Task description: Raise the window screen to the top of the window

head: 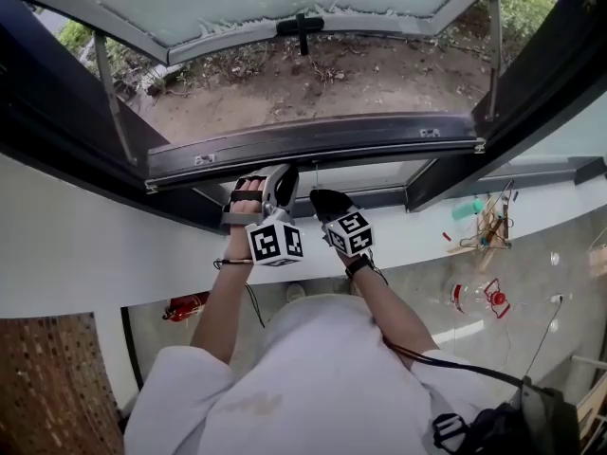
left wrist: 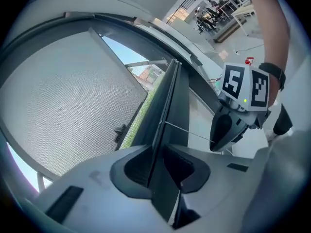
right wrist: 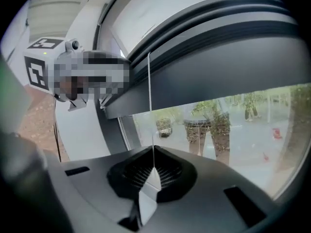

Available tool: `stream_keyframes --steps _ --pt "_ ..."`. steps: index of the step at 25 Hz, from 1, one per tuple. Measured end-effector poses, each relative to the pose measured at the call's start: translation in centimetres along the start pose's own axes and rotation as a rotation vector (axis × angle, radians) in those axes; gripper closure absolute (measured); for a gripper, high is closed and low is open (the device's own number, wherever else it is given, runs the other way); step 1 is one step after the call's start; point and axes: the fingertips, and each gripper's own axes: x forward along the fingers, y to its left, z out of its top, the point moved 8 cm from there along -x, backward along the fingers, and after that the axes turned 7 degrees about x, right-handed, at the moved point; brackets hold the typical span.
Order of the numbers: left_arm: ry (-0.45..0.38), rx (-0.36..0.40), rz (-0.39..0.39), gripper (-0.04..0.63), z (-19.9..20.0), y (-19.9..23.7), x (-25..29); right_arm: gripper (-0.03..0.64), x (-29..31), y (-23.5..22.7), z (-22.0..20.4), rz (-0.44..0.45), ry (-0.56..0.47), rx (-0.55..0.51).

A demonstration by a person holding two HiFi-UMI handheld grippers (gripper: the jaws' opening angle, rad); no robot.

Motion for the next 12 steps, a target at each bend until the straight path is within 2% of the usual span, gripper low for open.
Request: stream_keyframes --steps 5,9,12 --pt "0.028 -0.042 -0.025 0.557 0.0 0.2 0.1 0.615 -1.7 -1.4 -0.5 -0.03 -0.016 0.052" --pt "0.064 0.013 -0.041 0.561 0.2 -0.1 0.0 0.616 -2.7 -1.1 -0.7 -0.038 -0.003 0.03" --pt "0.071 0.034 -0.023 0.56 0.2 0.1 0.1 0.615 -3.4 -1.0 -0.6 -0.03 -0.013 0.02"
